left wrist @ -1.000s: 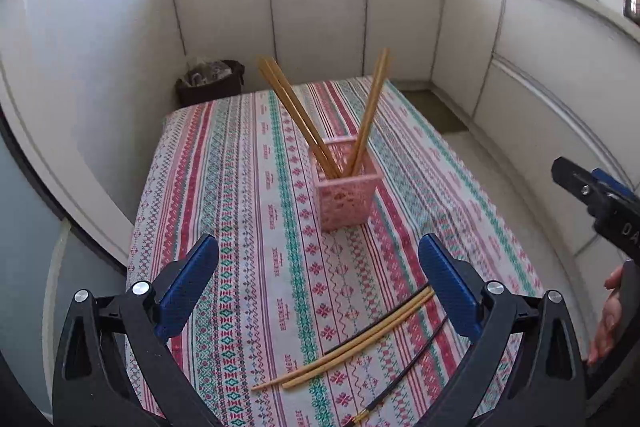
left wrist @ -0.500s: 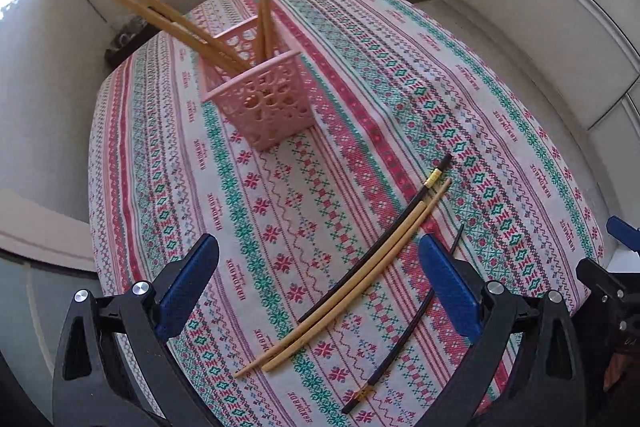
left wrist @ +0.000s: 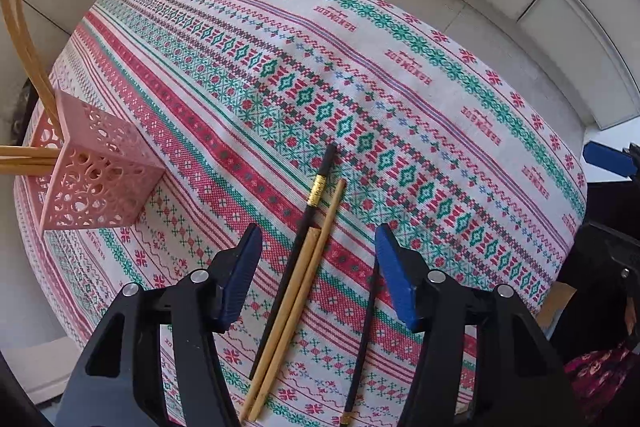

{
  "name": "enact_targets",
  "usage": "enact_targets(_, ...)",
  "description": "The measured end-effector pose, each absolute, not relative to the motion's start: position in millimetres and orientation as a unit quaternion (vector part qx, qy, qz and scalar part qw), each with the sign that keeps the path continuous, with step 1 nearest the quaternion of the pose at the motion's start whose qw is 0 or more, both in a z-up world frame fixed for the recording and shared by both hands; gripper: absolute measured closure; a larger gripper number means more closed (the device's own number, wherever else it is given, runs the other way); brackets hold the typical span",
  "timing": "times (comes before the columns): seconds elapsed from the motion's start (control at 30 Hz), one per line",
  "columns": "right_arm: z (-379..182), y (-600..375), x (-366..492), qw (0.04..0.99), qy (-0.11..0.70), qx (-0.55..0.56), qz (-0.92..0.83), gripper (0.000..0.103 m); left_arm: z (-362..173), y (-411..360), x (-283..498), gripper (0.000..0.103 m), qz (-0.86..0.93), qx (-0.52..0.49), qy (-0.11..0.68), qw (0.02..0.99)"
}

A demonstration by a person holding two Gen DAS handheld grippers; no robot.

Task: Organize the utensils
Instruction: 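Lower the left gripper to the pile and close on a black chopstick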

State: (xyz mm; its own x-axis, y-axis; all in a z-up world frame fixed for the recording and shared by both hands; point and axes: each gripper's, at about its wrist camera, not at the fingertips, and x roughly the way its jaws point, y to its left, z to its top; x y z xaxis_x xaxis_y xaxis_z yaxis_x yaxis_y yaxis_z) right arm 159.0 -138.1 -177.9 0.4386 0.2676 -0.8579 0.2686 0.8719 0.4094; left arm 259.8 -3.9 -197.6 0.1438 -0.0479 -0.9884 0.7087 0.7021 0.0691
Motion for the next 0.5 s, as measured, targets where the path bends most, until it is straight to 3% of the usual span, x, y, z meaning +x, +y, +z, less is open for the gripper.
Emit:
enact_targets(0.13,-178,-139,161,0.805,0.533,0.26,0.006,0.007,-204,-3,280,0.058,-0.249,0.26,0.601,0.713)
enact_targets(0.5,-184,-142,167,0.79,0.544,0.282,0.012,0.007,-230,-19,308,0.057,-0.252,0.283,0.626,0.681)
